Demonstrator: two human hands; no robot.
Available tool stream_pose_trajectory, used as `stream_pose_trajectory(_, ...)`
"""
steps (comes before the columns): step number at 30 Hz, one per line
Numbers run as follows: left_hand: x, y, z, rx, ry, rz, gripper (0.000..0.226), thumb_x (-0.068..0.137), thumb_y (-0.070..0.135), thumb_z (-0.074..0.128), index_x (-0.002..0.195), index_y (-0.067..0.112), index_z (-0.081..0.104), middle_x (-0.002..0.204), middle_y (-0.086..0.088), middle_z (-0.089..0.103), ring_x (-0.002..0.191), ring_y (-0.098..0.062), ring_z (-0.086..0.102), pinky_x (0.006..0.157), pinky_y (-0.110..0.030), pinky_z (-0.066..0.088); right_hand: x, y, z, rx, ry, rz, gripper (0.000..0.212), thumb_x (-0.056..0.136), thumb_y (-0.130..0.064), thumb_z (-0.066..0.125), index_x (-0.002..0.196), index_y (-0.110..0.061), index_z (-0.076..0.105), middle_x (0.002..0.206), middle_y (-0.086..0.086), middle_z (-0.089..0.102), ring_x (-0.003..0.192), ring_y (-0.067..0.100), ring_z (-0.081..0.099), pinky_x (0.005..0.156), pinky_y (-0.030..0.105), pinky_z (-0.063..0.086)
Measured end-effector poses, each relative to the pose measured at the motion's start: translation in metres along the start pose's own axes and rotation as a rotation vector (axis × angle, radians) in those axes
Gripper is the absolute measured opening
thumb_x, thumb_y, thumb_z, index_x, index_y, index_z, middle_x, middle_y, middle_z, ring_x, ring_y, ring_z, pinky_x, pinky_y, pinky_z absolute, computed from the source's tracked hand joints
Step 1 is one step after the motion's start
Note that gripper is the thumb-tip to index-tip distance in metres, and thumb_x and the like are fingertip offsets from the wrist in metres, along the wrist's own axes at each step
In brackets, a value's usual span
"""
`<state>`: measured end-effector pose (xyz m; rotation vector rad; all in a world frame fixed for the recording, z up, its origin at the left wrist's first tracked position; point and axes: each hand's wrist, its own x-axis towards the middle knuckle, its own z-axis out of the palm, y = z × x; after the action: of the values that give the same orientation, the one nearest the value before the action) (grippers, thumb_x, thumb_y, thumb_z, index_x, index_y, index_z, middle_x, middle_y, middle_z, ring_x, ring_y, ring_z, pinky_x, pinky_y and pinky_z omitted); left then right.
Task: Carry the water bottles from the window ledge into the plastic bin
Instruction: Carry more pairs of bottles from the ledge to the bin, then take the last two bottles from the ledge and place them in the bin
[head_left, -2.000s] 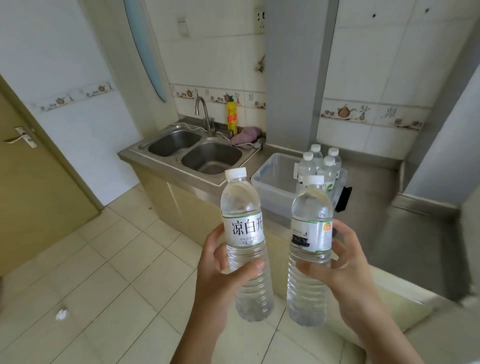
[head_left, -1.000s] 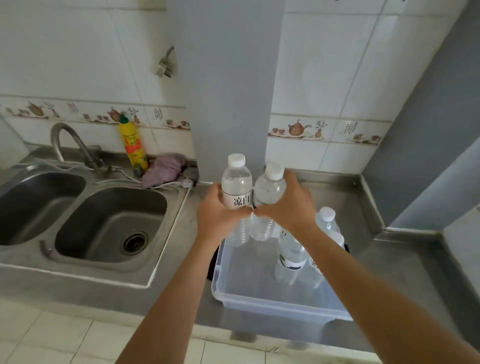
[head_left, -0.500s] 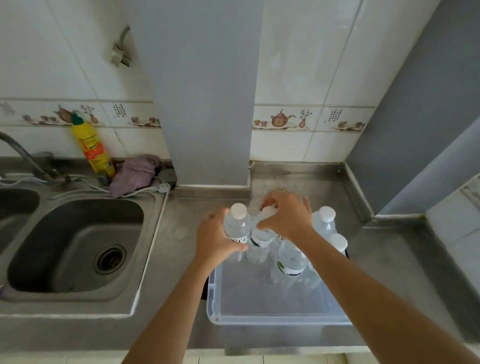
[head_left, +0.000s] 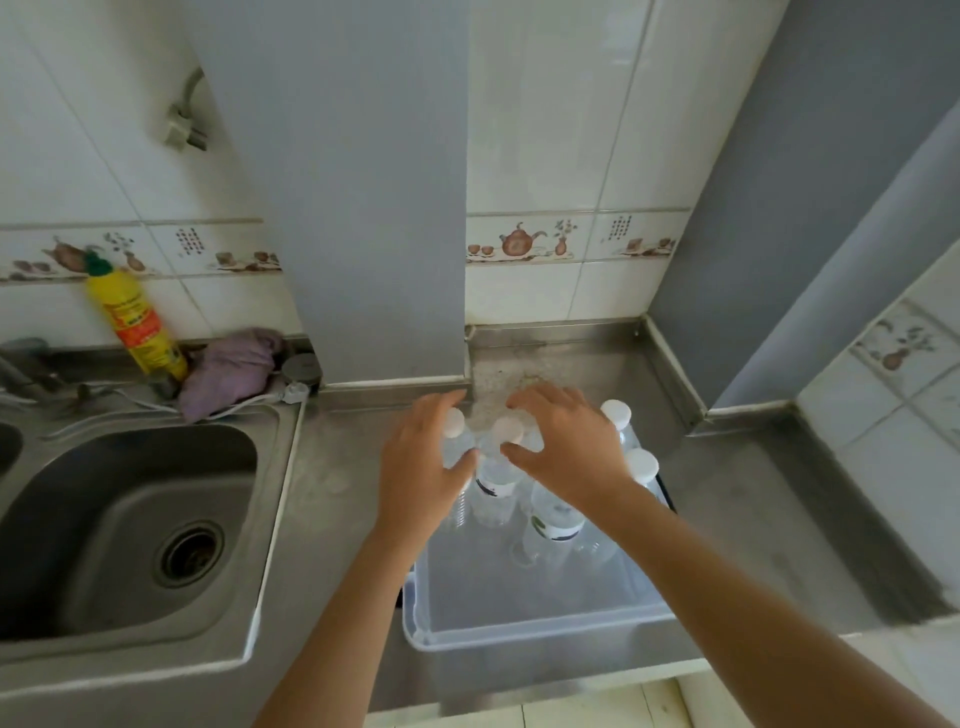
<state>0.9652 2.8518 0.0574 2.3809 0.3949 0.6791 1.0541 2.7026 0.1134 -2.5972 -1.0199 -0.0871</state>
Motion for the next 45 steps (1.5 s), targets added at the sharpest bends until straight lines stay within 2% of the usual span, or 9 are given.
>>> stream_pose_trajectory(2, 0.000, 0.013, -0.004, 0.098, 0.071, 0.103, 0.053, 0.082, 0.023, 0.076, 0.131, 0.019, 0.057, 0.124, 0.000, 0.062, 0.111, -0.025, 0.059, 0.094, -0.041, 0.046, -0.017, 0.005, -0.011, -0.093, 0.145, -0.018, 0.043, 0.072, -0.040, 0.077, 0.110, -0.022, 0.066, 0.114, -0.001, 0.068, 0.103, 0.023, 0.064, 0.086, 0.035, 0.050)
stream_pose_trajectory(5, -0.005, 0.048, -0.011, 0.228, 0.140, 0.242, 0.041, 0.089, 0.031, 0.067, 0.129, 0.020, 0.061, 0.124, 0.000, 0.065, 0.112, -0.024, 0.060, 0.094, -0.041, 0.042, -0.047, 0.018, -0.035, -0.141, 0.271, 0.008, 0.041, 0.077, -0.043, 0.070, 0.111, -0.020, 0.066, 0.118, 0.002, 0.067, 0.105, 0.023, 0.064, 0.092, 0.039, 0.049)
stream_pose_trajectory(14, -0.035, 0.170, 0.016, 0.262, 0.079, 0.558, 0.046, 0.088, 0.037, 0.062, 0.130, 0.020, 0.062, 0.125, -0.001, 0.067, 0.119, -0.026, 0.061, 0.098, -0.056, 0.042, -0.167, 0.062, -0.113, -0.295, 0.331, 0.276, 0.049, 0.089, -0.047, 0.049, 0.130, -0.021, 0.057, 0.138, 0.002, 0.056, 0.124, 0.022, 0.054, 0.105, 0.048, 0.043)
stream_pose_trajectory(20, -0.091, 0.259, 0.053, 0.128, -0.064, 0.720, 0.050, 0.089, 0.041, 0.051, 0.135, 0.022, 0.059, 0.133, 0.001, 0.064, 0.123, -0.023, 0.059, 0.102, -0.056, 0.040, -0.282, 0.093, -0.146, -0.309, 0.378, 0.485, 0.051, 0.091, -0.049, 0.045, 0.134, -0.023, 0.051, 0.143, 0.001, 0.051, 0.129, 0.021, 0.049, 0.111, 0.044, 0.031)
stream_pose_trajectory(25, -0.162, 0.328, 0.086, 0.078, -0.212, 0.827, 0.054, 0.087, 0.044, 0.048, 0.136, 0.023, 0.055, 0.134, 0.000, 0.064, 0.123, -0.022, 0.060, 0.105, -0.058, 0.038, -0.393, 0.114, -0.166, -0.333, 0.468, 0.652, 0.053, 0.091, -0.051, 0.040, 0.133, -0.020, 0.051, 0.142, 0.005, 0.052, 0.127, 0.025, 0.052, 0.107, 0.049, 0.039)
stream_pose_trajectory(29, -0.224, 0.383, 0.108, 0.043, -0.246, 0.928, 0.052, 0.086, 0.040, 0.063, 0.134, 0.020, 0.056, 0.131, -0.004, 0.066, 0.119, -0.026, 0.063, 0.101, -0.060, 0.041, -0.484, 0.127, -0.179, -0.344, 0.501, 0.783, 0.053, 0.089, -0.050, 0.042, 0.130, -0.019, 0.054, 0.138, 0.006, 0.055, 0.123, 0.028, 0.055, 0.101, 0.047, 0.046)
stream_pose_trajectory(32, -0.273, 0.425, 0.123, 0.000, -0.287, 0.995, 0.055, 0.084, 0.042, 0.062, 0.133, 0.019, 0.058, 0.130, -0.005, 0.067, 0.118, -0.026, 0.064, 0.100, -0.060, 0.041, -0.548, 0.136, -0.188, -0.362, 0.517, 0.870, 0.054, 0.088, -0.050, 0.043, 0.130, -0.018, 0.057, 0.136, 0.006, 0.056, 0.121, 0.026, 0.054, 0.094, 0.046, 0.051)
stream_pose_trajectory(37, -0.346, 0.495, 0.149, -0.075, -0.396, 1.102, 0.061, 0.080, 0.040, 0.075, 0.135, 0.021, 0.058, 0.133, -0.001, 0.064, 0.123, -0.021, 0.061, 0.104, -0.055, 0.038, -0.643, 0.146, -0.209, -0.399, 0.551, 1.033, 0.054, 0.086, -0.050, 0.044, 0.130, -0.020, 0.054, 0.137, 0.006, 0.056, 0.121, 0.025, 0.054, 0.098, 0.046, 0.049)
stream_pose_trajectory(45, -0.425, 0.607, 0.210, -0.212, -0.524, 1.301, 0.054, 0.084, 0.043, 0.051, 0.134, 0.023, 0.057, 0.133, 0.002, 0.064, 0.127, -0.020, 0.058, 0.105, -0.053, 0.040, -0.758, 0.187, -0.241, -0.493, 0.624, 1.292, 0.057, 0.086, -0.050, 0.043, 0.131, -0.017, 0.054, 0.135, 0.008, 0.056, 0.120, 0.028, 0.055, 0.099, 0.047, 0.047)
